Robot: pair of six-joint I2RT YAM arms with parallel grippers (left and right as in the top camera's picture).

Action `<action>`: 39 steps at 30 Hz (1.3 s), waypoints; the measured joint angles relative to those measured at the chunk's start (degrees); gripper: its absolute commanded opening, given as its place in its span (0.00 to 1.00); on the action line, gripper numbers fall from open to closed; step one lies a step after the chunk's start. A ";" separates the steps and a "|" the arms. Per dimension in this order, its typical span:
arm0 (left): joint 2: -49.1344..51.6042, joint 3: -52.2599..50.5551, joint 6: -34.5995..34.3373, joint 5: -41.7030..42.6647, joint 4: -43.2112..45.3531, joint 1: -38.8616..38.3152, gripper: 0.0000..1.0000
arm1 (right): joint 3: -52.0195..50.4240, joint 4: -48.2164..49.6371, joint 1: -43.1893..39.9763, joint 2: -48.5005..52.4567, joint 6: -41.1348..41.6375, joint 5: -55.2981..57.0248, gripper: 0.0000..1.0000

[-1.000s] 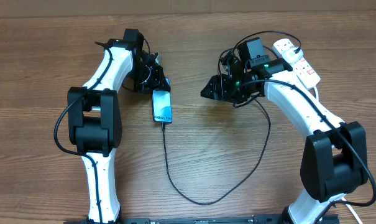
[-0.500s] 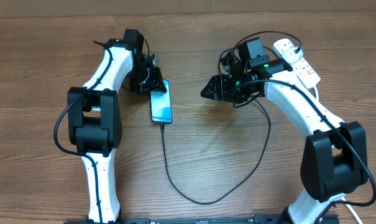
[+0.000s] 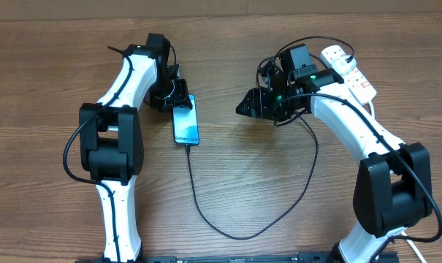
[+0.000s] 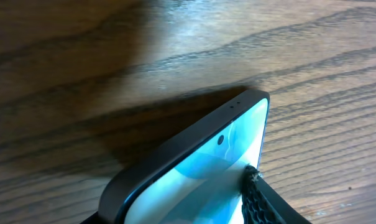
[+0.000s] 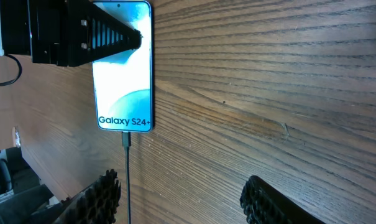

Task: Plug charger to phone and switch on socket
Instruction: 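Lay the phone flat on the table with the left gripper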

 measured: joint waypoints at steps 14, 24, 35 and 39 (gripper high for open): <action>-0.24 0.11 -0.02 -5.79 -0.39 -0.22 0.59 | 0.00 0.00 -0.02 0.00 -0.02 -0.02 0.63; -0.24 0.22 -0.02 -6.36 -0.68 -0.22 0.58 | 0.00 0.00 -0.02 0.00 0.00 -0.02 0.63; -0.55 0.50 -2.62 -10.38 -1.90 -0.22 0.63 | 0.00 0.00 -0.02 0.00 0.00 -0.02 0.63; -0.63 0.59 -2.82 -12.07 -2.03 -0.22 0.66 | 0.00 0.00 -0.02 0.00 0.00 -0.02 0.63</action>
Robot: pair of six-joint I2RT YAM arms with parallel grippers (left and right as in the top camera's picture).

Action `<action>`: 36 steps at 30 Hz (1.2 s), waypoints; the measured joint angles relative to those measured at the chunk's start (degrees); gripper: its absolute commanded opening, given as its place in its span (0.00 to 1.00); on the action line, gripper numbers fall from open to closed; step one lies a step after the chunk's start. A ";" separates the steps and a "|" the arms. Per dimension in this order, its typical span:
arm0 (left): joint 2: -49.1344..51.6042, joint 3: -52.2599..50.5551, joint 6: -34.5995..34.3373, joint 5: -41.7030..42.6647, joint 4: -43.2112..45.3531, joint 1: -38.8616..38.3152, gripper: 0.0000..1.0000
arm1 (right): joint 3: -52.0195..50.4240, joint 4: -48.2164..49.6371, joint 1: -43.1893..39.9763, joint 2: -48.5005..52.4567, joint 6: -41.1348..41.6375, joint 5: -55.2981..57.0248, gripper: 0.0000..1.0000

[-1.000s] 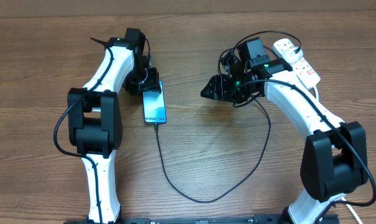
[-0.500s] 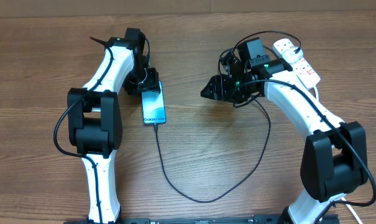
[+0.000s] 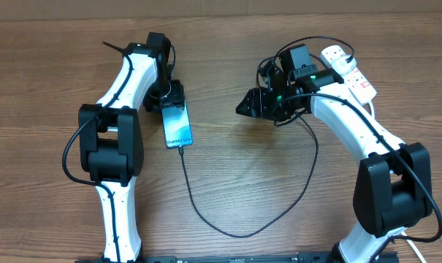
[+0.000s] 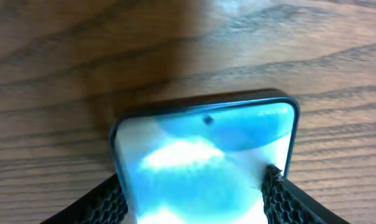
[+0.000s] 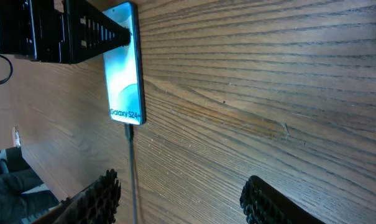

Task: Plug charger to phone and switch on socket
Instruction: 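Lay the phone flat on the table with the left gripper, then open the left gripper, lift away, and move the right gripper to the power strip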

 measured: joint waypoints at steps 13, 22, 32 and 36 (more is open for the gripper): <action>-0.13 0.70 -0.02 -2.97 -0.85 0.00 0.67 | 0.00 0.57 0.00 0.00 0.00 0.00 0.63; 1.16 10.21 -0.17 -6.47 -8.20 0.07 0.67 | 2.56 -3.08 -1.16 0.00 -0.07 0.04 0.63; 1.18 29.92 -0.17 -7.15 -18.29 0.07 0.64 | 11.63 -10.16 -5.01 -0.02 -1.22 3.76 0.63; 1.18 38.71 -0.09 -7.04 -22.29 0.07 0.65 | 14.95 -13.94 -7.96 -0.04 -1.46 6.56 0.63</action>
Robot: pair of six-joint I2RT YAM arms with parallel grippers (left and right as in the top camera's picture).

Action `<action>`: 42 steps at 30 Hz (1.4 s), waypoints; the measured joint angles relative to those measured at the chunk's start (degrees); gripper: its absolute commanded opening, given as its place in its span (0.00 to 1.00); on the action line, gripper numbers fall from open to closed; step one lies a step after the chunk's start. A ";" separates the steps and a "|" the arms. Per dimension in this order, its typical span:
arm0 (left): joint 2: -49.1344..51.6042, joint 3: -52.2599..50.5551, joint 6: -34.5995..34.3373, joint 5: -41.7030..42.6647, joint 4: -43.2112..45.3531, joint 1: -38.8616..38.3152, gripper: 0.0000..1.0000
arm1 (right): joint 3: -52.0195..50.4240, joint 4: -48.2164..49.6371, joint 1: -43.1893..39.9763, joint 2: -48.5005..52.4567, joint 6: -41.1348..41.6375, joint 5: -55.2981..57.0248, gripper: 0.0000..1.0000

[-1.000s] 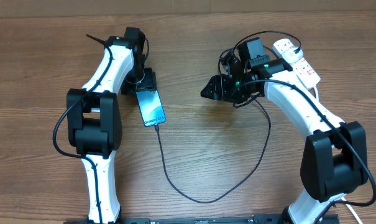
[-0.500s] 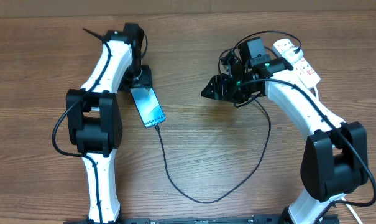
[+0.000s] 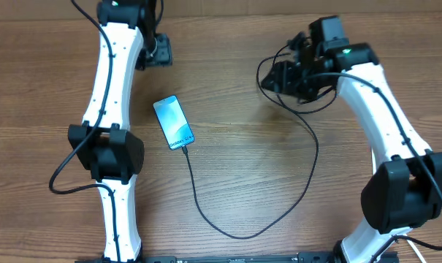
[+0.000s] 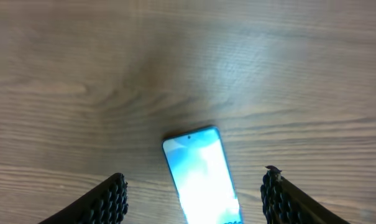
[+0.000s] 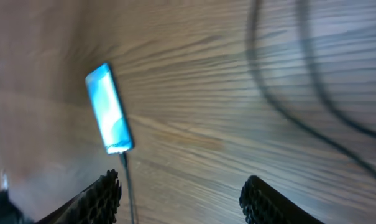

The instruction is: Plug charger to phone and switch on socket

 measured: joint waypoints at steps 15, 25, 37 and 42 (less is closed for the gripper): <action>-0.02 29.33 0.57 1.68 -10.34 0.00 1.00 | 12.28 -4.31 -20.59 -0.76 1.16 9.84 1.00; 0.00 29.35 0.57 1.68 -10.45 0.00 1.00 | 12.26 2.16 -27.28 0.72 1.51 16.98 1.00; 0.00 29.35 0.57 1.68 -10.51 0.00 1.00 | 12.26 9.51 -27.23 9.57 1.27 25.77 1.00; 0.00 29.35 0.57 1.68 -10.51 0.00 0.99 | 12.26 9.44 -27.23 13.29 1.27 26.67 1.00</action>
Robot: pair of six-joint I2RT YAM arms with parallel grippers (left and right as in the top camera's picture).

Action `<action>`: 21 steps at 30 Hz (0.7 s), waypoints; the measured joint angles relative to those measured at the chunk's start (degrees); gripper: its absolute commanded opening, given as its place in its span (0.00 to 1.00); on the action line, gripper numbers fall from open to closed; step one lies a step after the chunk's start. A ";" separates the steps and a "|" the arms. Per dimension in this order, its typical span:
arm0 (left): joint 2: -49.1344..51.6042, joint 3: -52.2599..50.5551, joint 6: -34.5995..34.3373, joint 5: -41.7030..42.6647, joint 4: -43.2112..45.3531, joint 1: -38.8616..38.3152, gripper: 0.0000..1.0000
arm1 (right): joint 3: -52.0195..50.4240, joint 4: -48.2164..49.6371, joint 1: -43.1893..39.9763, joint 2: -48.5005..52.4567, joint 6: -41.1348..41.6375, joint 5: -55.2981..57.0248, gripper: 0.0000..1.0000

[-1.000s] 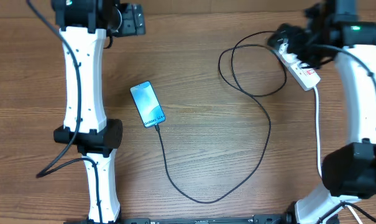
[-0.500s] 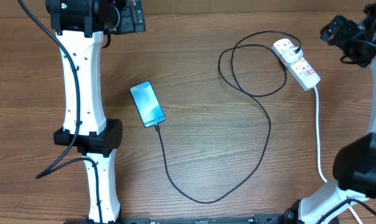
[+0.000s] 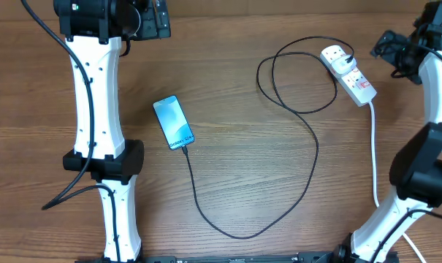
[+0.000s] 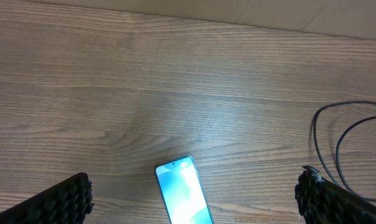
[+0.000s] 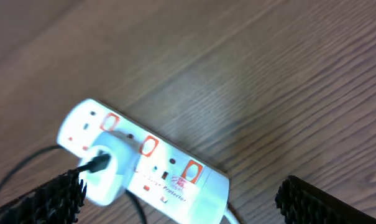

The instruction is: Plug charger to phone and switch on socket

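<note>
The phone [image 3: 172, 123] lies flat on the table with its screen lit; its top end also shows in the left wrist view [image 4: 183, 198]. The black charger cable [image 3: 313, 157] is plugged into the phone's bottom end and loops round to the adapter [image 5: 105, 168] seated in the white power strip [image 5: 151, 163], which lies at the back right [image 3: 350, 71]. The strip's red switches show, but not their position. My left gripper [image 3: 153, 18] is open, high and behind the phone [image 4: 194, 182]. My right gripper [image 3: 397, 52] is open above the strip [image 5: 181, 182].
The cable makes a wide loop [image 3: 297, 73] left of the strip and a long bend [image 3: 235, 235] toward the table's front. The strip's white lead [image 3: 373, 153] runs down the right side. Cardboard [image 4: 268, 12] borders the table's far edge.
My left gripper has moved further up and back from the phone. My right gripper was over the cable loop left of the strip and is now over the strip. The phone has not moved.
At first my left gripper held the phone's top end, cable plugged in, while my right gripper stood open to its right. Then the phone sat shifted left, still in my left fingers. Then it lay released on the table. Now both grippers are open at the back.
</note>
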 measured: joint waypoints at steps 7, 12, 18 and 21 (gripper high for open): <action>0.00 0.00 0.00 0.00 0.00 0.00 1.00 | 0.00 0.04 0.00 4.61 -0.26 0.59 1.00; 0.00 0.00 0.00 0.00 0.00 0.00 1.00 | 0.00 1.22 0.00 5.55 -1.29 1.36 1.00; 0.00 0.00 0.00 0.00 -0.02 0.00 0.99 | 0.00 2.91 0.00 8.04 -1.36 1.53 1.00; 0.00 0.00 0.00 0.00 0.00 0.00 1.00 | 0.00 3.91 0.00 9.75 -1.40 1.68 1.00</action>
